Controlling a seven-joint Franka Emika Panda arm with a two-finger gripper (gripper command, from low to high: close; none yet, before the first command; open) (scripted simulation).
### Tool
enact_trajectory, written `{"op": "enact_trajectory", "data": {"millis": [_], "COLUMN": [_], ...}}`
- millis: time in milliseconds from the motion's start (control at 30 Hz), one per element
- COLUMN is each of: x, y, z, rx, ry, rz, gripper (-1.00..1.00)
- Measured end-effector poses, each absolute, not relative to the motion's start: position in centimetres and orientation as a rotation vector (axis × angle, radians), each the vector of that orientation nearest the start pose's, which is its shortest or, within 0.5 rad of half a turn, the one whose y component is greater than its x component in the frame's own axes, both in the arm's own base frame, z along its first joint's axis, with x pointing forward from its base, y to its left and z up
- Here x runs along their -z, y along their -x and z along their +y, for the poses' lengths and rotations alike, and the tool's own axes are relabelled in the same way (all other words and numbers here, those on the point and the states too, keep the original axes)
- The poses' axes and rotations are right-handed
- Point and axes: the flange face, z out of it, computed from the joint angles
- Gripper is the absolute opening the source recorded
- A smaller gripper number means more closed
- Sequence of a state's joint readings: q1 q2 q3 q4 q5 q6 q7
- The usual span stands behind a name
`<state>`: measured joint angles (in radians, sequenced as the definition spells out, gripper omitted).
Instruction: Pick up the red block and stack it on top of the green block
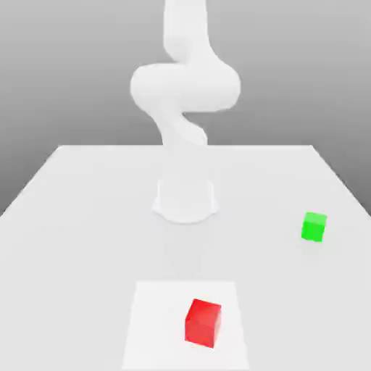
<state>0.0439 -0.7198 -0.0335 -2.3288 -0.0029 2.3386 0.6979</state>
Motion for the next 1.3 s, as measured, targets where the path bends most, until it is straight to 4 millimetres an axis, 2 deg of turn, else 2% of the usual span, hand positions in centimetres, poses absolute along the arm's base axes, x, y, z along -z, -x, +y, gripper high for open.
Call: {"op": "enact_trajectory", "data": {"millis": [100,200,400,600,833,1033,1067,1267,1300], "x": [-61.9,-56.6,-45.5,-34.4,-22.6,-15.3,-14.7,-14.3,-14.7], "y": [-41.1,-43.7,-46.6,-46.7,-43.7,-43.2,-43.1,-43.1,-43.1], "z": [0.2,0.6,1.8,2.8,3.2,3.1,3.0,3.0,3.0], "rx": [0.865,0.769,0.561,0.333,0.043,0.001,0.001,-0.003,-0.002], "ry": [2.683,2.794,2.963,3.059,3.068,3.06,3.06,3.06,3.06], "rz": [0.75,0.583,0.22,-0.171,-0.649,-0.714,-0.714,-0.714,-0.715], "gripper": [0.0,0.0,0.0,0.0,0.0,0.0,-1.0,-1.0,-1.0]}}
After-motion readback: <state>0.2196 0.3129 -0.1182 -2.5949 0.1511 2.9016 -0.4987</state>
